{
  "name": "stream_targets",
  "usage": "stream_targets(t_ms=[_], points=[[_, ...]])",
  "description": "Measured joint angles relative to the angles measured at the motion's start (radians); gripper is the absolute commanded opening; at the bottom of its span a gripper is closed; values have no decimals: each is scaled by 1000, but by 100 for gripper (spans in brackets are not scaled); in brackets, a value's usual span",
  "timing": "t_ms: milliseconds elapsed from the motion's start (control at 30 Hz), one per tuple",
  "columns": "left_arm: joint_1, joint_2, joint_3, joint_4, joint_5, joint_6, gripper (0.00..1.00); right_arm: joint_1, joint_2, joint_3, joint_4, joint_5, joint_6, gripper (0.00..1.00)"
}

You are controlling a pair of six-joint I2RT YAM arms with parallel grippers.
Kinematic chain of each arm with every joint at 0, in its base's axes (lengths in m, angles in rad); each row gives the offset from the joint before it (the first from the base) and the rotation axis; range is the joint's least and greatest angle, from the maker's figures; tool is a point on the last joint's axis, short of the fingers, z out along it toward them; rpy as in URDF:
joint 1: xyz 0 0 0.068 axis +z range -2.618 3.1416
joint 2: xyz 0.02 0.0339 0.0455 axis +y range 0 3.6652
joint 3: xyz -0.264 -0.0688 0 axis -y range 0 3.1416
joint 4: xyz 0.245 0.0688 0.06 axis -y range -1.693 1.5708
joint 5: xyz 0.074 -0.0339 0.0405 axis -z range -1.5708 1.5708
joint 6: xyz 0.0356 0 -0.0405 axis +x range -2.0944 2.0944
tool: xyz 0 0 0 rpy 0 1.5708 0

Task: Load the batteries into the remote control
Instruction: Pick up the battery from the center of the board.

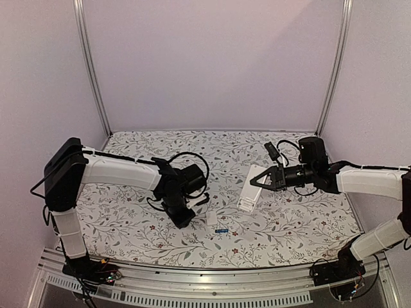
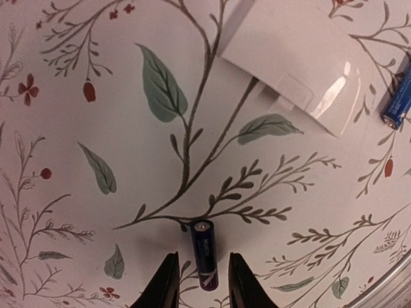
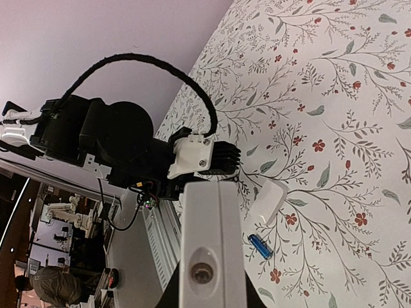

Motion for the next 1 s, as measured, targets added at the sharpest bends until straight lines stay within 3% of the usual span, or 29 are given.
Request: stream_targets(t_ms=[167, 400, 533, 733, 867, 1000], points=[[0, 25, 0, 2, 0, 14, 18, 0, 0, 0, -2, 0, 0, 0], [1, 31, 2, 4, -15, 22, 0, 0, 0, 0, -9, 0, 0, 0], [1, 9, -12, 22, -24, 38, 0, 0, 1, 0, -11, -3, 5, 0], [-7, -237, -89, 110, -21, 91, 0, 6, 34, 3, -13, -14, 27, 0], [-48, -454, -143, 263, 20, 166, 0, 49, 87, 45, -18, -23, 55, 0], [-103, -531, -169, 383, 75, 248, 0, 104, 136, 97, -17, -34, 85, 0]])
